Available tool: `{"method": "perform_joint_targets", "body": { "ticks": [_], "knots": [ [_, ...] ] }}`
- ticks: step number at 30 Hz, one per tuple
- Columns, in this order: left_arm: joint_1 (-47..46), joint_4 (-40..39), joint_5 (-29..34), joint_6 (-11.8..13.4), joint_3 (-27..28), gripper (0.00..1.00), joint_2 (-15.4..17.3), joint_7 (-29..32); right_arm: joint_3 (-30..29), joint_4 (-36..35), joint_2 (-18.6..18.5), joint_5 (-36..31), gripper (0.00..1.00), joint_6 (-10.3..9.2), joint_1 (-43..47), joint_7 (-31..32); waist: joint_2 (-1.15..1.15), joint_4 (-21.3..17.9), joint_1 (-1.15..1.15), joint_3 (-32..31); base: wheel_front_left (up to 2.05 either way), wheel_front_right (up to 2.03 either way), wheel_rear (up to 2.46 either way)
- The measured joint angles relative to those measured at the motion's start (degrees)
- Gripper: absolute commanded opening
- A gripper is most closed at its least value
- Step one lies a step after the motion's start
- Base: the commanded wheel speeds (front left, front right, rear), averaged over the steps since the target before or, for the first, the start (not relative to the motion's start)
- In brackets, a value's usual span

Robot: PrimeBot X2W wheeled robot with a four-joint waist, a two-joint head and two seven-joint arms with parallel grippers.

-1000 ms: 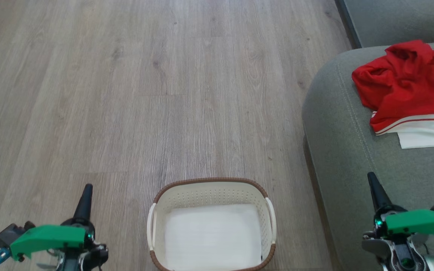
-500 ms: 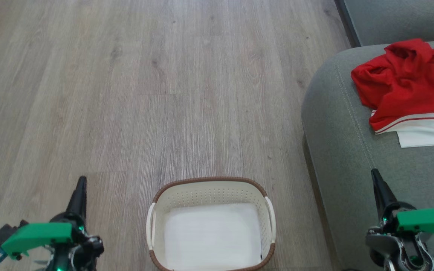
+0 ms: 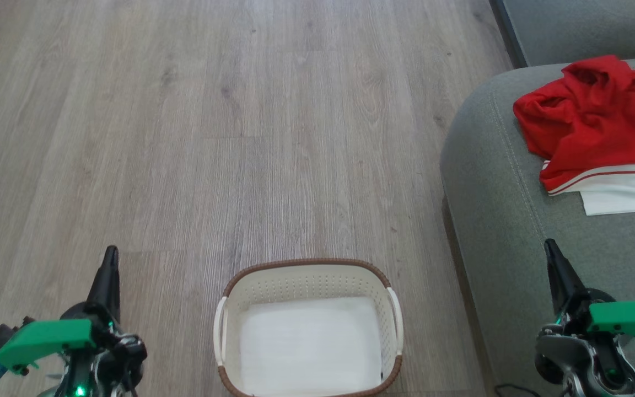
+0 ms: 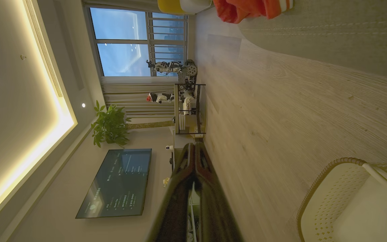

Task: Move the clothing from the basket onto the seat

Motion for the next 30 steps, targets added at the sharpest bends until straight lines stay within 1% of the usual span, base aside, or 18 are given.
{"method": "perform_joint_targets", "body": {
  "ticks": [30],
  "knots": [
    [0.00,0.00,0.01,0.00,0.24,0.00,-0.14,0.41,-0.02,-0.01,0.00,0.00,0.00,0.00,0.00,0.00,0.00,0.00,0.00,0.00,0.00,0.00,0.00]
  ]
}}
